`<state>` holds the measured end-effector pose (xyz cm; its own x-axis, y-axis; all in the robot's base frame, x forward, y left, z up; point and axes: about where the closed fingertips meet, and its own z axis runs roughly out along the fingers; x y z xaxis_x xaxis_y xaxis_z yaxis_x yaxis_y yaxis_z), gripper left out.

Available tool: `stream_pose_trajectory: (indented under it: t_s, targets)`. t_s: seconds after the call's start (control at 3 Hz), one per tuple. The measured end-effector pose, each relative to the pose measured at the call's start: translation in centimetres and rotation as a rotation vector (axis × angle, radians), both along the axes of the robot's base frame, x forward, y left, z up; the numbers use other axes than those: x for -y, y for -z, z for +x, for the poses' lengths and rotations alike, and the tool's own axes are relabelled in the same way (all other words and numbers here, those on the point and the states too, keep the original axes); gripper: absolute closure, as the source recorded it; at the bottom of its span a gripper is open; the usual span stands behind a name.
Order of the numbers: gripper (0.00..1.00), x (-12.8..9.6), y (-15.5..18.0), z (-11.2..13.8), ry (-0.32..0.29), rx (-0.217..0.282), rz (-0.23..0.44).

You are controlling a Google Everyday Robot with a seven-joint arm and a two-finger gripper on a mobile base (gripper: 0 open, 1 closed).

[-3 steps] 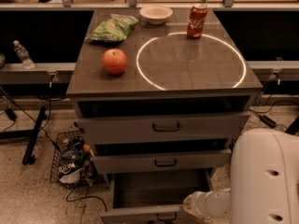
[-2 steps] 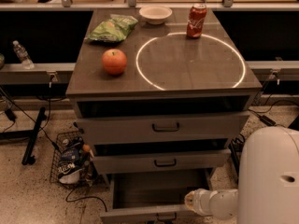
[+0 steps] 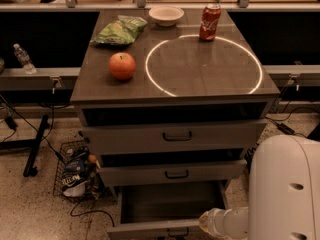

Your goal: Close bottom drawer

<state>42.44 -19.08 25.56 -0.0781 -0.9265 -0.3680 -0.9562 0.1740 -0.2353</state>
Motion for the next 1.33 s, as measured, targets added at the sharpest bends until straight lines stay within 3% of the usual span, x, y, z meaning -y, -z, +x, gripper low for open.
stream_pose_trajectory:
  t_s: [0.33,0.67,1.0,1.33]
  targets:
    - [1.0,0.1,3.2,-2.8,0.0,-0.102,-0.004]
    - [1.0,-0.3,5.7,-4.4,-0.008,-0.154,0.011]
    - [1.0,-0.9,8.2,-4.9,-0.02,-0.164,0.039]
    - [1.0,-1.7,9.9,-3.5,-0.044,-0.127,0.062]
